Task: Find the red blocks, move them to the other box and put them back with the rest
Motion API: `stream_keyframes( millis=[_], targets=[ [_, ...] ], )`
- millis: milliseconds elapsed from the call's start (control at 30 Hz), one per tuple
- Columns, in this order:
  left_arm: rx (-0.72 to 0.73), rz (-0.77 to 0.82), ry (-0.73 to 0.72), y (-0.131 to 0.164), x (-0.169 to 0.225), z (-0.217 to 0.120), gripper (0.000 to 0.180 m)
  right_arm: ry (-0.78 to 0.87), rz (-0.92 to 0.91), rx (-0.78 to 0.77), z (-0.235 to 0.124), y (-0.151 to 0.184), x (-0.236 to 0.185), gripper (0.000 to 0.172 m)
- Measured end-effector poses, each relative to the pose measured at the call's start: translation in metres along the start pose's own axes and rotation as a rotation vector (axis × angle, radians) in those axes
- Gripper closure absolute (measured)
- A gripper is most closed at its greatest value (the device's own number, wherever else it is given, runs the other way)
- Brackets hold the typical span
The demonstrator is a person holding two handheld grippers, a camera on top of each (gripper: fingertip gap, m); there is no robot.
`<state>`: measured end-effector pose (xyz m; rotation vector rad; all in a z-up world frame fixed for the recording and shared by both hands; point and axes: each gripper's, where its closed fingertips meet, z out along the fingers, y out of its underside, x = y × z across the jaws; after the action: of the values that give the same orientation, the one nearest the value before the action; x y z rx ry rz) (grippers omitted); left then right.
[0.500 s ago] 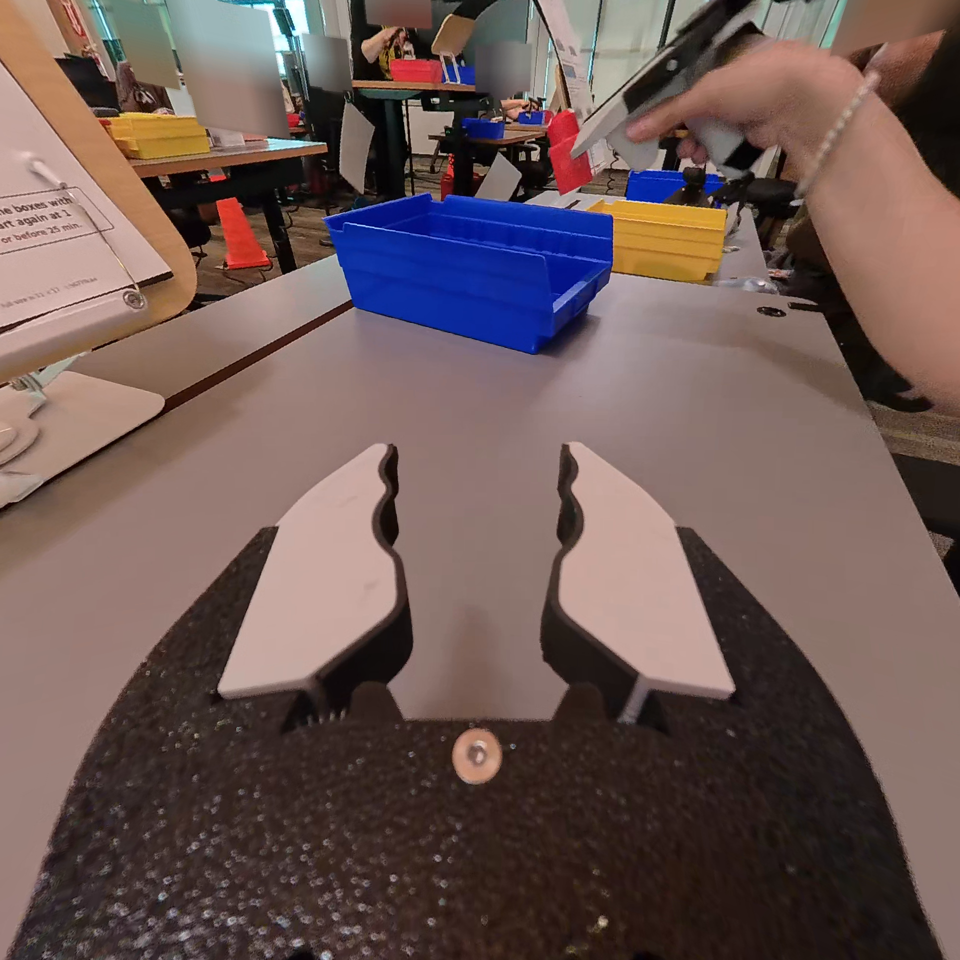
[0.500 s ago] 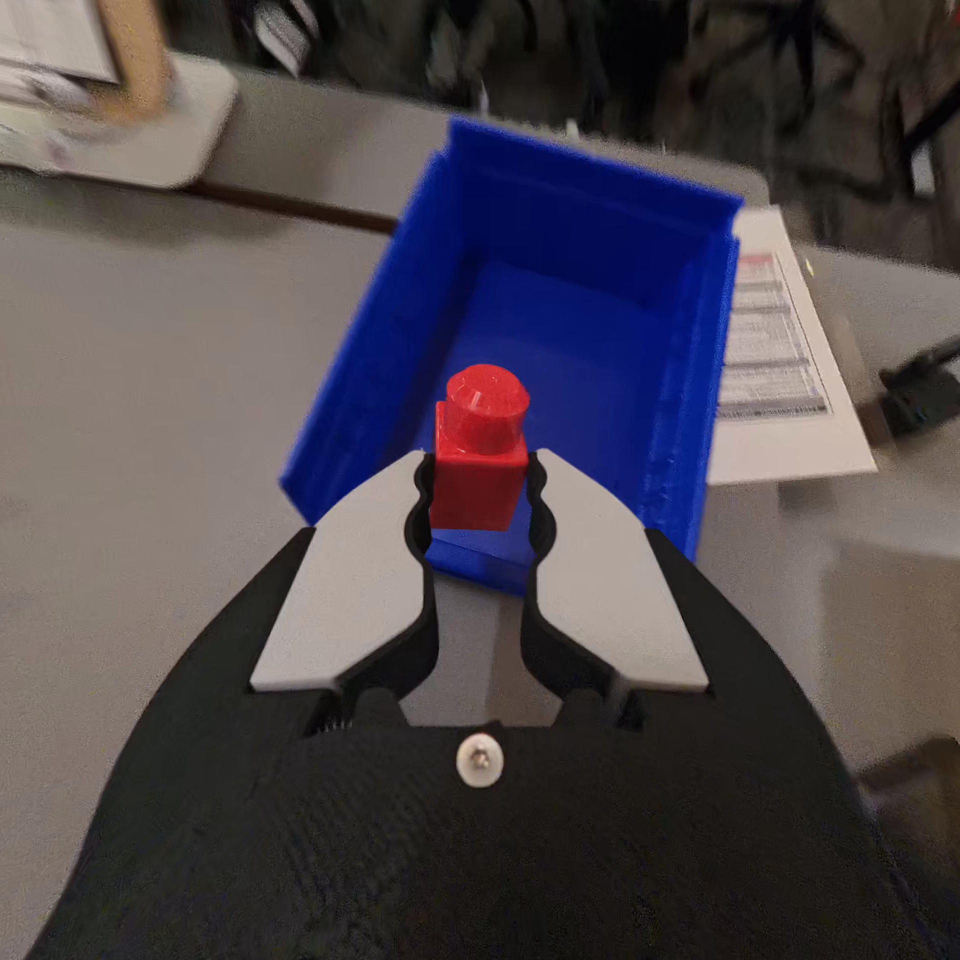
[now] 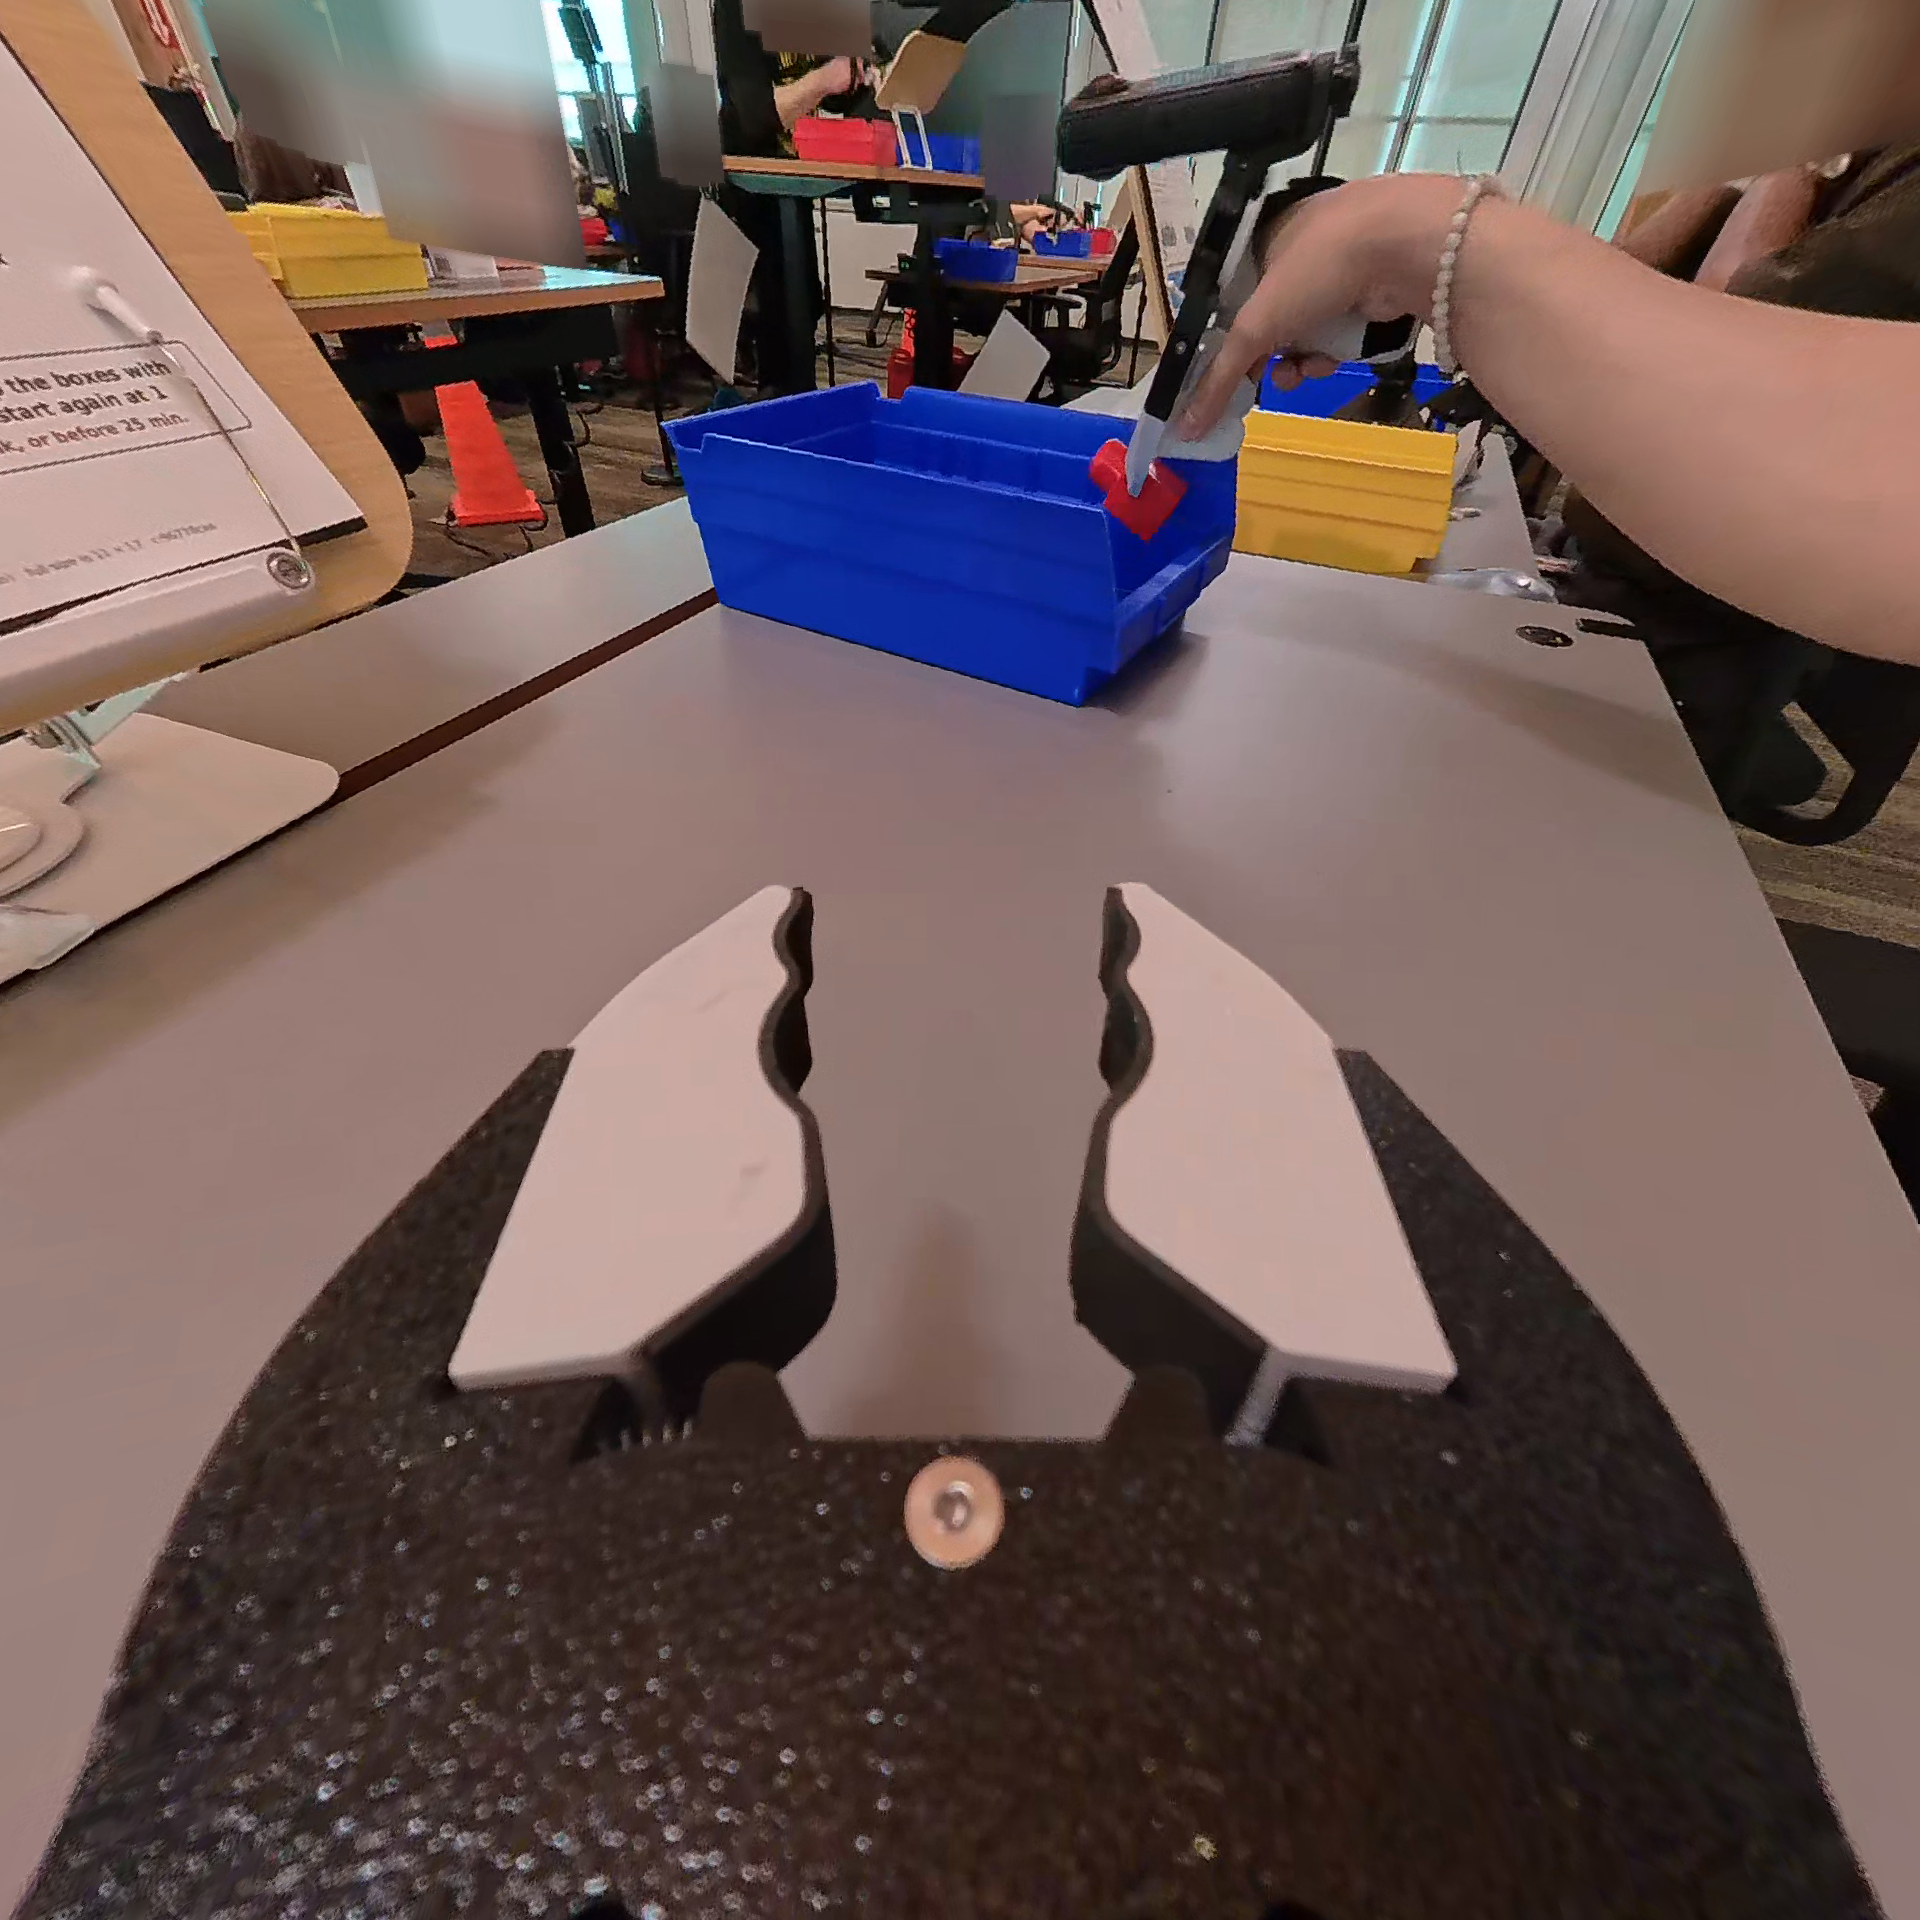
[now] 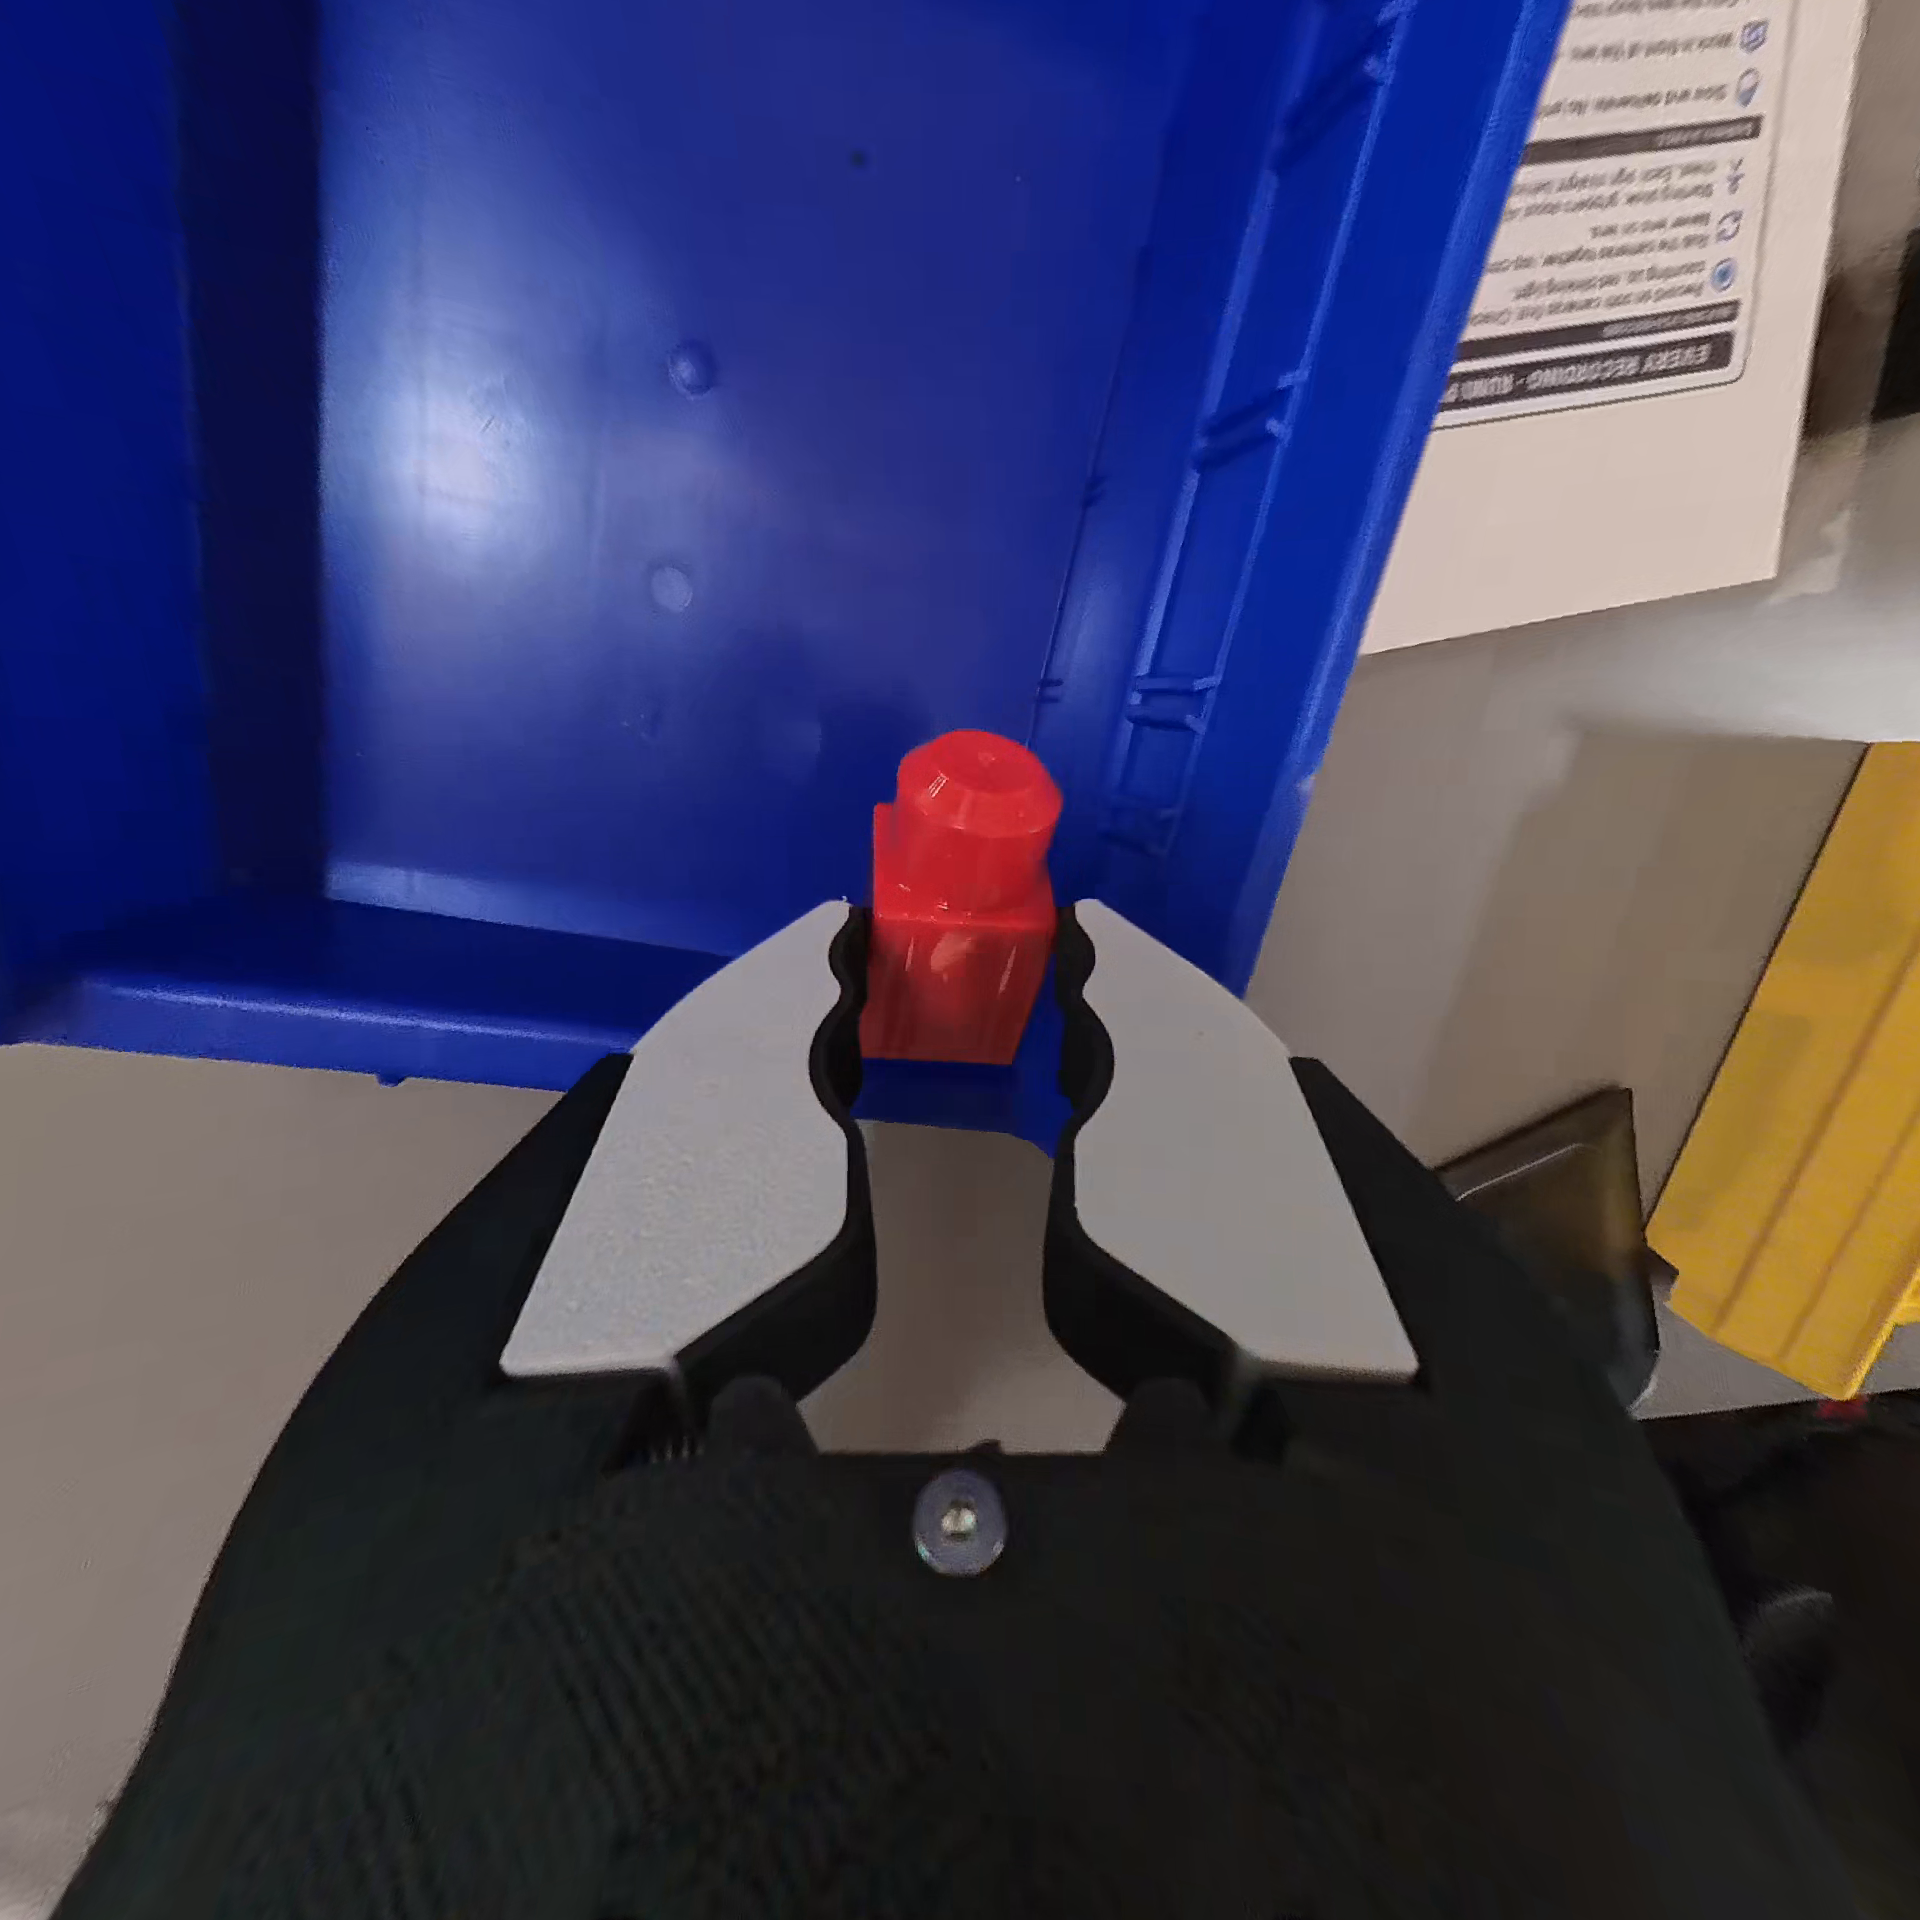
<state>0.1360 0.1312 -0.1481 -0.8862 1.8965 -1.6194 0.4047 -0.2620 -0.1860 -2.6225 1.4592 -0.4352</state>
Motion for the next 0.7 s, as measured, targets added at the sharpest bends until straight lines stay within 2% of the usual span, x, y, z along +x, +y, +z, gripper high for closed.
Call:
stream_keyframes(
  millis=[167, 267, 400, 500, 700],
  targets=[
    [-0.022, 0.012, 0.019, 0.003, 0.005, 0.002, 0.127, 0.013, -0.024, -0.034, 0.005, 0.004, 0.0, 0.136],
    [-0.03, 0.014, 0.024, 0.004, 0.006, 0.003, 0.127, -0.019, -0.026, -0.028, 0.004, 0.005, -0.005, 0.122],
    [-0.035, 0.007, 0.026, 0.005, 0.007, 0.005, 0.126, 0.039, -0.042, 0.017, -0.003, 0.004, -0.002, 0.109],
    [-0.031, 0.013, 0.014, 0.004, 0.005, 0.004, 0.126, 0.024, -0.052, 0.197, -0.019, -0.01, -0.018, 0.106],
    [0.049, -0.012, -0.062, -0.02, -0.009, -0.016, 0.126, -0.292, -0.175, 0.748, -0.076, -0.034, -0.14, 0.101]
  ],
)
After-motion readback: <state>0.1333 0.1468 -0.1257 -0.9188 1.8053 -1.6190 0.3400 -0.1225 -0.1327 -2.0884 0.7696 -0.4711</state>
